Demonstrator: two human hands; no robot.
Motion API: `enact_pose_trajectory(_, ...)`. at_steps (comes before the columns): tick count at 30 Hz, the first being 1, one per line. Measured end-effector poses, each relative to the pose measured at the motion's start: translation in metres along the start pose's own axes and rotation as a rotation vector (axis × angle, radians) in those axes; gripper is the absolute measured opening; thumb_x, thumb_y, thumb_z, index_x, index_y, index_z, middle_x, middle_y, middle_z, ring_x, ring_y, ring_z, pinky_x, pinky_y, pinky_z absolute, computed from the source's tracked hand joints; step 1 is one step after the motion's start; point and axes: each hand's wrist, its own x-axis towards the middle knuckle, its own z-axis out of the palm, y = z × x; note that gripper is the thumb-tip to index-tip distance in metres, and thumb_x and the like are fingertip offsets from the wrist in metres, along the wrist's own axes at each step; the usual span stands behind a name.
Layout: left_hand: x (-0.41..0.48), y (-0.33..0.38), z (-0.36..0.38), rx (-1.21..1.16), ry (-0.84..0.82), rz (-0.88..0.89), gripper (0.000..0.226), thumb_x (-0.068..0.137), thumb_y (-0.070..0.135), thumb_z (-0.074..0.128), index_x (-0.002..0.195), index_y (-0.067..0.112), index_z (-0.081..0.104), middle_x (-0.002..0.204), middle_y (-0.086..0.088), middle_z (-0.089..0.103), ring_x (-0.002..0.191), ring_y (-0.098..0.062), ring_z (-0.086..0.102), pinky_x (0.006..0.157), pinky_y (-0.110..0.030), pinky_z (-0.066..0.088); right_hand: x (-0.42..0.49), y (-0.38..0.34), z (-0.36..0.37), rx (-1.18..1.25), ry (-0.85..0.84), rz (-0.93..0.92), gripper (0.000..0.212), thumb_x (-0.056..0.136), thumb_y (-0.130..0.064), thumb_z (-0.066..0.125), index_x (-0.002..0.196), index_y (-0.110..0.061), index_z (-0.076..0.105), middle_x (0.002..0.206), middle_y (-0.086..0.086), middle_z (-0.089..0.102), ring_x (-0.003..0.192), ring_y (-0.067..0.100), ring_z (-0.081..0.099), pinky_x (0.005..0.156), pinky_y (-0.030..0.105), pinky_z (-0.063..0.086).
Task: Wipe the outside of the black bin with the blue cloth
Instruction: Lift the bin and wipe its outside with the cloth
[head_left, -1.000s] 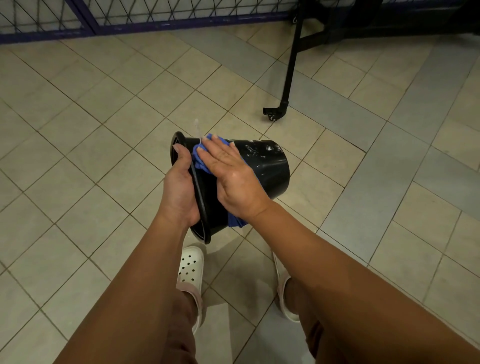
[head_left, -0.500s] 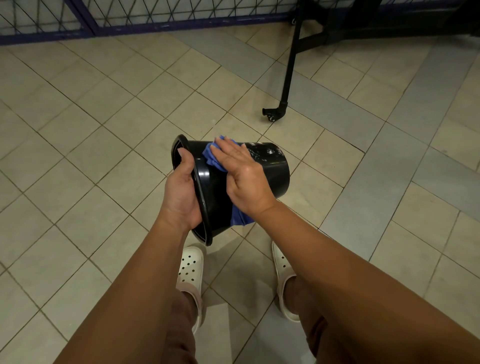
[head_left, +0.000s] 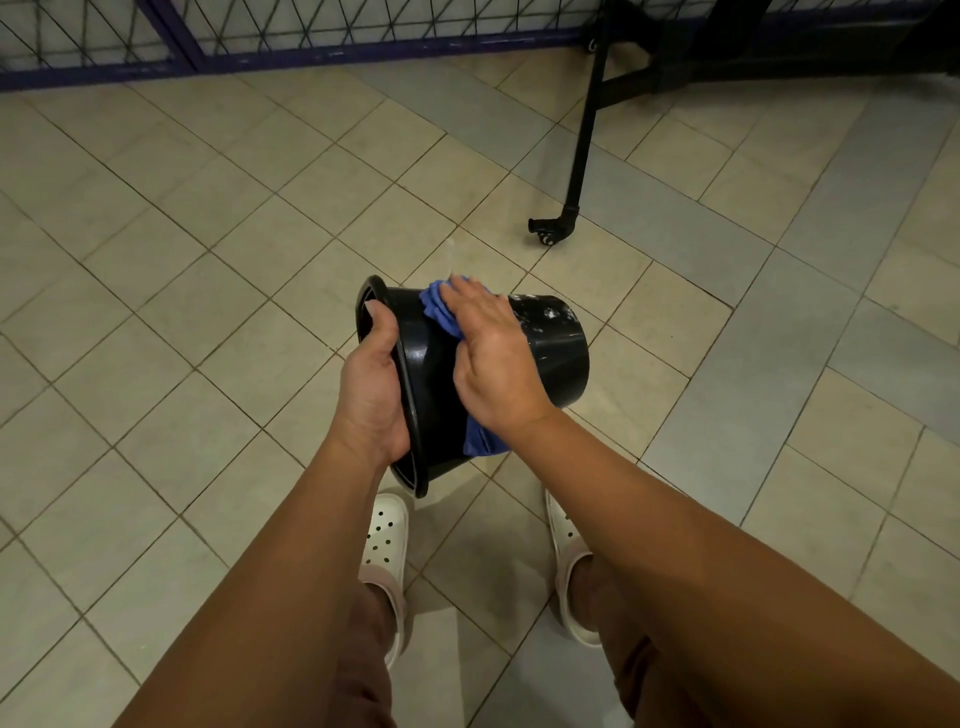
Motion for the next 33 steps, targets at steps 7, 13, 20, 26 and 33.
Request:
enact_pose_trajectory(7,0.001,0.008,-0.007,-0.041,0.003,-0.010,0.074,0.099,0.064,0.020,0.136,0.011,0.057,0.125,-0.016,0.068,0.113,-0.030,0.067,0.087,-0.041,0.059,-0.010,0.005,-0.017,0.081,-0.050,-0.159,0.051,0.085,-0.008,0.049,0.135,0.000,0.041,0.149,0.017,0.030,0.138,0.027,0.029,0.114,0.042,0.025)
enact_pose_trajectory(13,0.000,0.006,-0.002,-0.073,-0.050,-0.027,0.082,0.095,0.070,0.017,0.143,0.013,0.049,0.138,-0.015,0.060,0.126,-0.031,0.059,0.104,-0.045,0.048,-0.015,0.006,0.000,-0.259,0.005,-0.165,0.055,0.096,-0.041,0.031,0.144,-0.014,0.034,0.152,0.014,0.029,0.143,0.028,0.019,0.116,0.049,0.017)
enact_pose_trajectory(20,0.004,0.003,-0.002,-0.068,-0.023,-0.004,0.079,0.095,0.071,0.022,0.144,0.015,0.050,0.138,-0.015,0.060,0.126,-0.032,0.059,0.108,-0.050,0.043,-0.003,0.009,-0.006,-0.230,-0.003,-0.094,0.054,0.098,-0.036,0.020,0.145,-0.011,0.028,0.154,0.010,0.022,0.145,0.024,0.012,0.118,0.043,0.006)
enact_pose_trajectory(26,0.004,0.004,-0.001,-0.058,0.066,0.023,0.079,0.096,0.069,0.024,0.137,0.009,0.056,0.128,-0.015,0.067,0.118,-0.030,0.065,0.095,-0.042,0.051,-0.016,0.003,0.009,-0.188,0.069,-0.085,0.050,0.098,-0.028,0.027,0.140,-0.003,0.038,0.149,0.016,0.033,0.143,0.027,0.020,0.118,0.045,0.012)
enact_pose_trajectory(33,0.003,0.004,0.000,-0.050,0.012,0.006,0.076,0.095,0.069,0.026,0.143,0.014,0.050,0.138,-0.014,0.061,0.125,-0.030,0.060,0.105,-0.047,0.046,-0.002,0.005,-0.003,-0.171,0.028,-0.074,0.051,0.098,-0.031,0.023,0.140,-0.006,0.038,0.148,0.012,0.036,0.142,0.024,0.023,0.118,0.043,0.014)
